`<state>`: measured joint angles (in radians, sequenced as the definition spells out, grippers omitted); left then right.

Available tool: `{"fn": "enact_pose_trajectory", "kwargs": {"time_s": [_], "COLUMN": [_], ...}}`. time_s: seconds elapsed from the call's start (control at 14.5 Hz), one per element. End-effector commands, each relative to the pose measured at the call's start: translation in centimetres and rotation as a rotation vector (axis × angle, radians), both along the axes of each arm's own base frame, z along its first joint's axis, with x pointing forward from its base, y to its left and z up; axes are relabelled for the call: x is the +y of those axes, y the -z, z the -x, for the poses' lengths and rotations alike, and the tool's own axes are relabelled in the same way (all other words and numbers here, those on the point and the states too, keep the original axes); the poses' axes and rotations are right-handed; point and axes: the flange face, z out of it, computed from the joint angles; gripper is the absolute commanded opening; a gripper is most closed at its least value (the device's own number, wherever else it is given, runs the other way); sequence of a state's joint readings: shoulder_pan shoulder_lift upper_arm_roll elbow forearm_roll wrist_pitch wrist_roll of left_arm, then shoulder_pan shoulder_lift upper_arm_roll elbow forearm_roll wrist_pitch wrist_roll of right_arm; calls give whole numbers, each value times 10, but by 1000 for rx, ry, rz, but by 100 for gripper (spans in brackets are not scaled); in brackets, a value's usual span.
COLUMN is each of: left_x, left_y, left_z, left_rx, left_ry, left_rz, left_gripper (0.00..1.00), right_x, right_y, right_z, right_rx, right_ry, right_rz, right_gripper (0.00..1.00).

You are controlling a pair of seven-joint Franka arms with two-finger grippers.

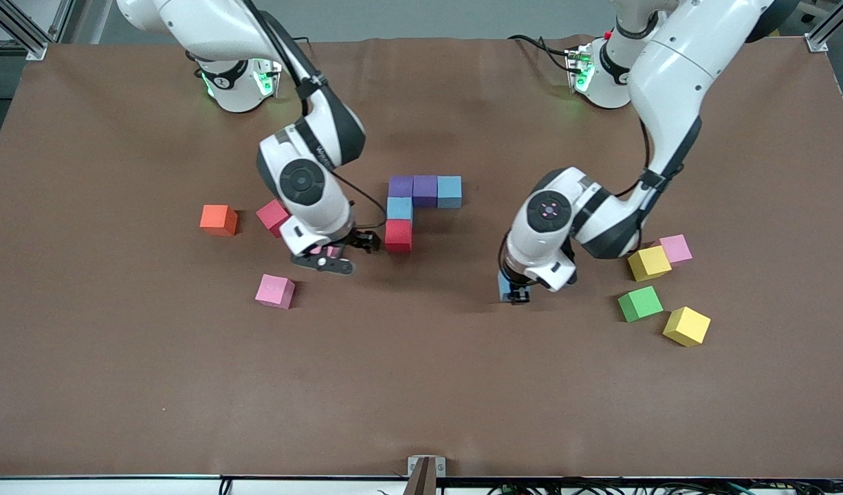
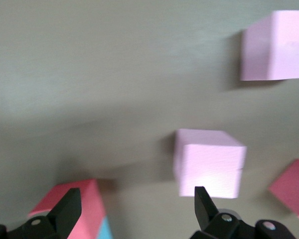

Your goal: Arrange 11 blocks into digit 3

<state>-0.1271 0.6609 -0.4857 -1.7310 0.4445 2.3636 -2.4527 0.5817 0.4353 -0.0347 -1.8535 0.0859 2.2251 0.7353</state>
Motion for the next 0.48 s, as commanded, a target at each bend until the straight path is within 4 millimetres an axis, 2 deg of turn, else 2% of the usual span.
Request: {"fn": "enact_pose_trajectory", "kwargs": {"time_s": [0.0, 0.07, 0.28, 0.41], "left_x": [-46, -64, -96, -116], "left_y": [5, 10, 23, 30], "left_z": [10, 18, 31, 41], "left_rx": [5, 9, 28, 46], "left_ry": [-13, -1, 25, 38], "left_rz": [32, 37, 55, 70], "left_gripper": [41, 41, 41, 41], "right_x": [-44, -57, -78, -76], "right_y": [13, 18, 40, 44], "right_z": [13, 11, 16, 20], "right_rx": [13, 5, -21, -19], "right_ry": [-10, 6, 38, 44], "right_rz": [45, 45, 34, 30], "right_gripper": [100, 100, 100, 100]}}
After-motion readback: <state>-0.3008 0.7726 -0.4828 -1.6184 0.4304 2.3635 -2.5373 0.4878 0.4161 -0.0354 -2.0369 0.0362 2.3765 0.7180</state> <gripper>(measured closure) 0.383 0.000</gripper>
